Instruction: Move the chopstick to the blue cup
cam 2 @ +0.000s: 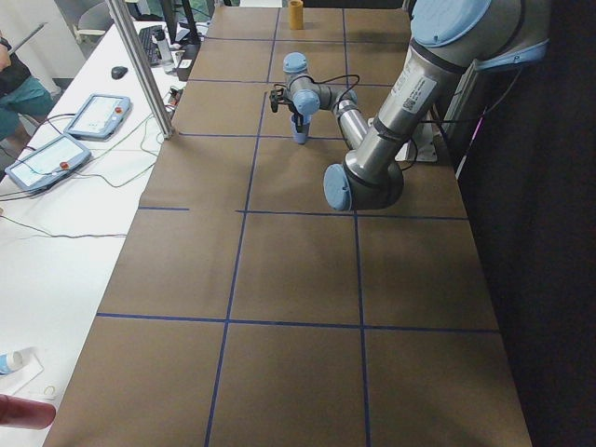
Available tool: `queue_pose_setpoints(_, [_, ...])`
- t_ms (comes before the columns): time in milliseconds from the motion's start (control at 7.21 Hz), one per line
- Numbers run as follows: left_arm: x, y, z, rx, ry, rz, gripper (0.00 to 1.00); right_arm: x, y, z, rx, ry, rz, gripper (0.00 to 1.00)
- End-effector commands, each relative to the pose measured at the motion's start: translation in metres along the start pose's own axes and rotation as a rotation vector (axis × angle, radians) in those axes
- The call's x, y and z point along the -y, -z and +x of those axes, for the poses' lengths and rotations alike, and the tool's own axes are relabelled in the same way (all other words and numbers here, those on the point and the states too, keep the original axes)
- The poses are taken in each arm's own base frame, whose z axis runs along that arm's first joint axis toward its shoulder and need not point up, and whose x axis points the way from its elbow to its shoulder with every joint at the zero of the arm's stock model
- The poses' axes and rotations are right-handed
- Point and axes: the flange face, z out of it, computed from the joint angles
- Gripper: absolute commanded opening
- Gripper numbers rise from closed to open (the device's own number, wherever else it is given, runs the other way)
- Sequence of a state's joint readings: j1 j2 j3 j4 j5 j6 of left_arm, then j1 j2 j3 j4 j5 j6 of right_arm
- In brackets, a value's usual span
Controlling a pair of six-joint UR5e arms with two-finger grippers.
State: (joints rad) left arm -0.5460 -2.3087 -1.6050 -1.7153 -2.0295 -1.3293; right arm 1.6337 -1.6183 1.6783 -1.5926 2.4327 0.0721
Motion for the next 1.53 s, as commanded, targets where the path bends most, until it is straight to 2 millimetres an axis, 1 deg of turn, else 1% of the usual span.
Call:
queue_pose_setpoints(0, [0.002,0.009,0.0,-0.007,0.003,0.006,1.0,0.0,-0.001,0.0,0.003,-0.002,-0.002,1.0])
queue_pose_setpoints(139, [0.033,0.05,-0.012,-0.033,0.031,0.031,1.0,-0.003,-0.002,0.002,0.017,-0.007,-0.005,1.0])
queue_pose_setpoints(277, [0.069,0.1,-0.034,-0.085,0.071,-0.049,1.0,-0.012,-0.004,0.017,0.014,-0.017,0.007,1.0])
queue_pose_setpoints(416, [0.101,0.145,-0.058,-0.13,0.074,-0.063,1.0,-0.027,-0.008,0.027,0.003,0.01,0.037,1.0])
queue_pose_setpoints(555, [0.124,0.167,-0.089,-0.145,0.073,-0.067,1.0,-0.031,-0.003,0.035,-0.017,0.031,0.082,1.0])
queue_pose_setpoints(693, [0.151,0.207,-0.152,-0.168,0.038,-0.043,1.0,-0.027,-0.004,0.045,-0.029,0.038,0.105,1.0])
queue_pose_setpoints(832, [0.153,0.224,-0.215,-0.157,-0.015,-0.007,1.0,-0.021,-0.01,0.066,-0.035,0.053,0.144,1.0])
queue_pose_setpoints(971, [0.154,0.226,-0.24,-0.133,-0.091,0.024,1.0,-0.015,-0.016,0.089,-0.067,0.074,0.193,1.0])
queue_pose_setpoints(1109, [0.165,0.236,-0.287,-0.022,-0.196,0.147,1.0,-0.005,-0.019,0.096,-0.096,0.084,0.222,1.0])
queue_pose_setpoints(1248, [0.153,0.219,-0.354,0.124,-0.308,0.182,1.0,-0.001,-0.016,0.097,-0.107,0.072,0.23,1.0])
queue_pose_setpoints(1387, [0.154,0.216,-0.387,0.204,-0.387,0.184,1.0,0.001,-0.015,0.101,-0.144,0.067,0.236,1.0])
